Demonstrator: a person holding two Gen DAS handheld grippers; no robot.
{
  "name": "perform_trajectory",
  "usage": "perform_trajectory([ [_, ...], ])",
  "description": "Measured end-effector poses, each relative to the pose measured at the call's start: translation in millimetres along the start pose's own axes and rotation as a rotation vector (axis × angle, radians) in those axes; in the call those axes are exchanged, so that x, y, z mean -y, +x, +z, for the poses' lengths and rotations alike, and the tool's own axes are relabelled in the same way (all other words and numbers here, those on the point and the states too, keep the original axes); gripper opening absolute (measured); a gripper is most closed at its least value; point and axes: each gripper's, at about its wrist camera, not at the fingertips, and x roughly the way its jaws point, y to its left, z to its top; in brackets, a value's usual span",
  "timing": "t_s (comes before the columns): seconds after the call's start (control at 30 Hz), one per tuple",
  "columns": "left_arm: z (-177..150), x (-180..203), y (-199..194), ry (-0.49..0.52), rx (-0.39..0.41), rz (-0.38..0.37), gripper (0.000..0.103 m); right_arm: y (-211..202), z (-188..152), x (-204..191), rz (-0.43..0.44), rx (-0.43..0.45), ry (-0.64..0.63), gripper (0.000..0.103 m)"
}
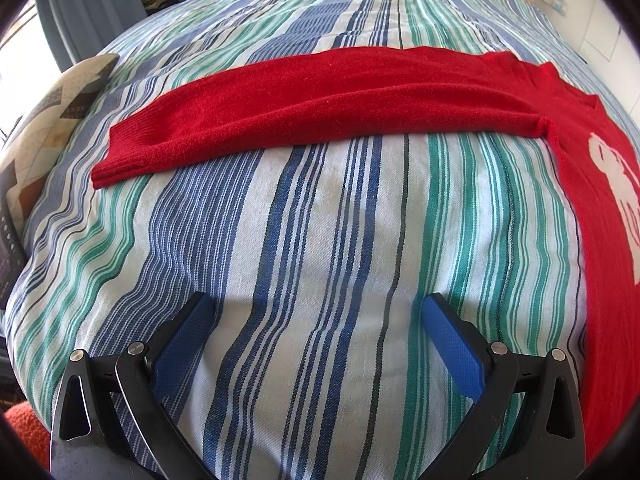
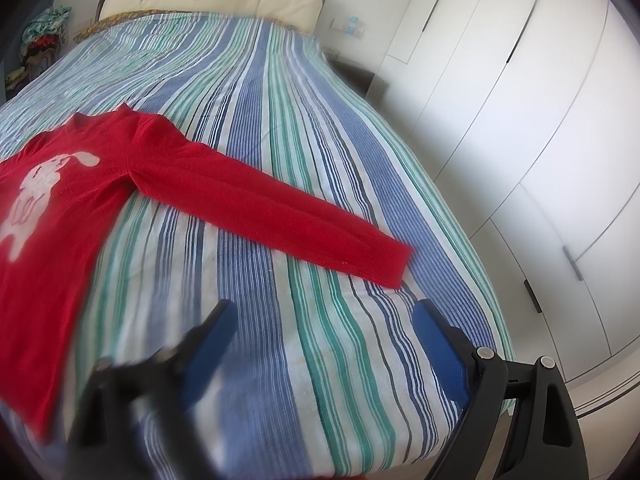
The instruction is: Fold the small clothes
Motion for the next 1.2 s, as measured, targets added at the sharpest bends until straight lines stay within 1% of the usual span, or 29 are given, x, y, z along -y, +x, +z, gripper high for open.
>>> perform_trajectory([
  [0.4,0,0,0,0.001,0.001,-0.001,0.103,0,0,0,0.0,-0.002,-0.001,0.088],
  [0.43,0,0,-1,0.002,0.002,-0.003,0.103,1,1,0,0.007,-0.008,0.0,0.088],
  [0.47,1,-1,-1,0.003,0.002,-0.004,0.103,3,1,2,0.034,-0.016,0.007,0.088],
  [0.5,1,-1,-1,0.004,0.003,-0.005,0.103,4,3,7,0.089,-0.023,0.026,0.088],
  [0.53,1,-1,-1,0.005,0.005,-0.005,0.103,5,4,17,0.163,-0.03,0.072,0.088],
  [0.57,1,-1,-1,0.005,0.008,-0.005,0.103,6,6,32,0.216,-0.03,0.139,0.088],
  [0.6,1,-2,-1,0.005,0.01,-0.004,0.103,7,8,49,0.246,-0.025,0.227,0.088],
  [0.67,1,-1,0,0.009,0.015,0.001,0.103,12,9,93,0.288,-0.011,0.456,0.088],
  [0.73,0,0,1,0.012,0.018,0.008,0.103,21,-1,133,0.33,0.005,0.71,0.088],
  [0.77,-1,1,1,0.013,0.021,0.01,0.103,29,-7,148,0.365,0.001,0.827,0.088],
  [0.8,0,1,1,0.012,0.023,0.01,0.103,41,-12,156,0.414,-0.02,0.917,0.088],
  [0.83,-1,1,0,0.012,0.025,0.01,0.103,54,-15,159,0.466,-0.052,0.975,0.088],
  [0.9,-1,1,0,0.012,0.03,0.009,0.103,85,-19,153,0.571,-0.142,1.049,0.088],
  [0.93,-2,2,0,0.013,0.033,0.008,0.103,102,-20,147,0.603,-0.193,1.079,0.088],
  [0.97,-2,1,0,0.012,0.036,0.007,0.103,116,-25,141,0.608,-0.236,1.121,0.086],
  [1.0,-3,2,-1,0.012,0.039,0.007,0.103,128,-30,137,0.607,-0.262,1.166,0.086],
  [1.03,-4,2,-1,0.012,0.041,0.006,0.103,138,-34,134,0.608,-0.269,1.205,0.085],
  [1.1,-4,1,0,0.01,0.045,0.004,0.103,153,-33,133,0.568,-0.257,1.237,0.084],
  [1.13,-5,1,-1,0.01,0.047,0.003,0.103,158,-30,133,0.541,-0.232,1.243,0.079],
  [1.17,-5,1,-1,0.01,0.049,0.003,0.103,161,-27,134,0.516,-0.201,1.251,0.07],
  [1.2,-5,0,-1,0.011,0.051,0.002,0.103,164,-25,135,0.491,-0.172,1.254,0.063],
])
